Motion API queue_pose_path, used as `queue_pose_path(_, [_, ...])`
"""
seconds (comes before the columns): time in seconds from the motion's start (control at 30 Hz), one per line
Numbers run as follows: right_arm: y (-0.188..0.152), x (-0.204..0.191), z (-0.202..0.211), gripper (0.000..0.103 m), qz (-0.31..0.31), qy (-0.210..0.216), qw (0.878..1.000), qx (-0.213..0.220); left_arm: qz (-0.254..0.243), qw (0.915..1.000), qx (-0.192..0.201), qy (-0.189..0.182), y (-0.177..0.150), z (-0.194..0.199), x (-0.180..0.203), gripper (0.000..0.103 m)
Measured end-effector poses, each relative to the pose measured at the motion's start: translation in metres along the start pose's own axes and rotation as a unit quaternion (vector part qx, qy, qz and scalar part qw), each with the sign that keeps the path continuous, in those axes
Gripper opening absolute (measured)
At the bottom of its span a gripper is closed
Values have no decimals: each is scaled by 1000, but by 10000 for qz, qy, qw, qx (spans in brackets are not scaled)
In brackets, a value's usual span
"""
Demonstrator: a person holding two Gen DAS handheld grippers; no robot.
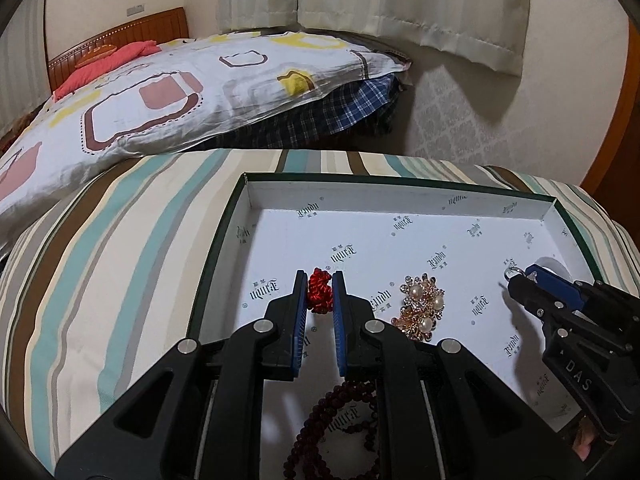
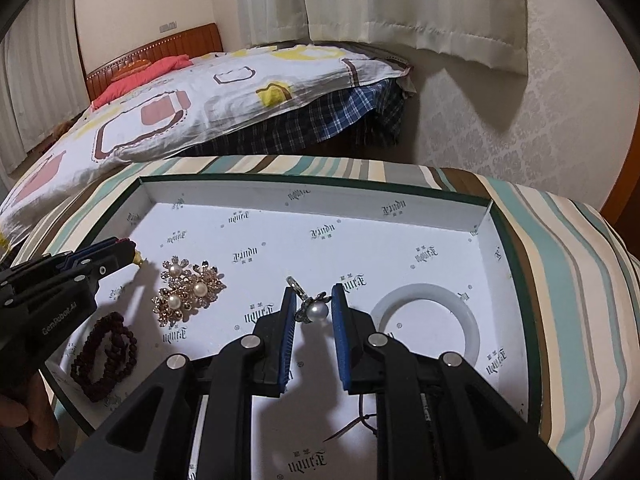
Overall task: Organize jewelry
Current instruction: 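Carry the tassel charm with the left tool while the right tool carries the ring into the box, then open the left tool to release the tassel charm while the right tool releases the ring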
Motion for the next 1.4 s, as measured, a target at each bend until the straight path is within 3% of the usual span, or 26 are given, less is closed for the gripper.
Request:
queue_pose_path(0.87, [-5, 0, -8, 22, -3, -49, 9999, -159, -28, 9999, -130, 47, -5, -5, -4, 17])
queue_pose_path(1.0, [-4, 1, -7, 37, -21, -61, 9999, -104, -32, 9999, -91, 56, -3, -4, -4, 35])
queue_pose_path(1.4, [7, 3, 13, 52, -103, -66, 9998, 163, 18, 9998, 153, 98, 2, 19, -4, 60])
Point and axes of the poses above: each gripper's, at about its wrist camera, not at the fingertips, and z roughly against the way its jaws point, x to its right, y to its top, the point moved 10 cm from there along -z, roughly the way its jaws point, and after that the axes turned 13 degrees about x, right-handed, at the moved point
